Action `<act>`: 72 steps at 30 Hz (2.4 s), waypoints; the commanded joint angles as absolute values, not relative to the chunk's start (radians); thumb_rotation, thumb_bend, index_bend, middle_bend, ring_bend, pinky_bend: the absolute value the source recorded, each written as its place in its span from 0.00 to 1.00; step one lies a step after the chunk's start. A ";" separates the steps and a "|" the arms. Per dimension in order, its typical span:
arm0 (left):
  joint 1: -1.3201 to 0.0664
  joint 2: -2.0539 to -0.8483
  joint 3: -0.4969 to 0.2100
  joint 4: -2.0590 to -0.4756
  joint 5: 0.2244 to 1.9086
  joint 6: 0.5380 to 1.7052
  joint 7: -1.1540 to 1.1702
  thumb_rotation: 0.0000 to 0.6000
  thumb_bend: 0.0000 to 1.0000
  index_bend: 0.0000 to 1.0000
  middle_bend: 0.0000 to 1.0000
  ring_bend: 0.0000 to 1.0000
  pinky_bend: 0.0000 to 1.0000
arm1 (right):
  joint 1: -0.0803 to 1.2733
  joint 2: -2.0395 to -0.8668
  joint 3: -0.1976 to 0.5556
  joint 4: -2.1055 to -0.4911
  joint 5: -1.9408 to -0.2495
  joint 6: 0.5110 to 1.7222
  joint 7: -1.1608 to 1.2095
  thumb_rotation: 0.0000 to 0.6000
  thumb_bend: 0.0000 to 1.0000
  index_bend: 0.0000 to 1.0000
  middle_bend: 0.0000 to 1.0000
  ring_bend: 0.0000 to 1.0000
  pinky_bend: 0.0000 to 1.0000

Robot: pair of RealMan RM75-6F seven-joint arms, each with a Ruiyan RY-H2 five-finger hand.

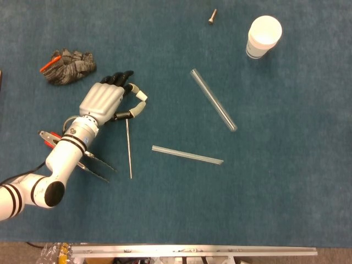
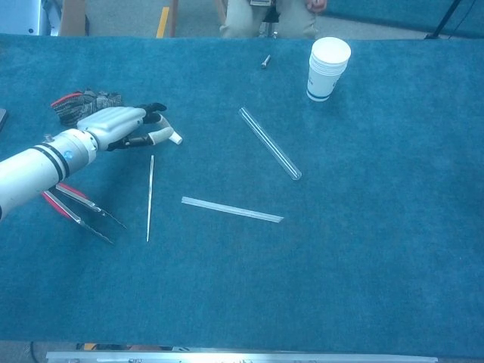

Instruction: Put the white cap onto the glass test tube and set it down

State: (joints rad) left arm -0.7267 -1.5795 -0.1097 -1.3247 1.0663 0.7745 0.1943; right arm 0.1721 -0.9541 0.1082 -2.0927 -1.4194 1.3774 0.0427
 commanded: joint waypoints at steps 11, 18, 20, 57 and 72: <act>-0.726 -1.559 -0.103 -1.390 1.042 0.804 0.246 0.00 0.26 0.23 0.00 0.00 0.01 | 0.162 -0.941 0.103 -2.093 -1.436 1.388 0.065 1.00 0.33 0.18 0.14 0.06 0.27; -0.722 -1.547 -0.099 -1.430 1.027 0.827 0.276 0.00 0.26 0.23 0.00 0.00 0.01 | 0.153 -0.929 0.099 -2.093 -1.452 1.397 0.086 1.00 0.33 0.18 0.14 0.06 0.27; -0.722 -1.545 -0.098 -1.443 1.021 0.834 0.286 0.00 0.26 0.23 0.00 0.00 0.01 | 0.150 -0.924 0.097 -2.093 -1.457 1.400 0.093 1.00 0.33 0.18 0.14 0.06 0.27; -0.670 -1.388 -0.060 -1.664 1.152 1.026 0.354 0.06 0.26 0.19 0.00 0.00 0.01 | 0.179 -0.886 0.106 -2.116 -1.433 1.356 -0.035 1.00 0.26 0.22 0.15 0.06 0.28; -0.536 -1.212 0.031 -1.803 1.484 1.231 0.230 0.64 0.26 0.17 0.00 0.00 0.01 | 0.384 -1.020 0.192 -2.154 -1.232 1.227 -0.500 1.00 0.07 0.39 0.28 0.20 0.41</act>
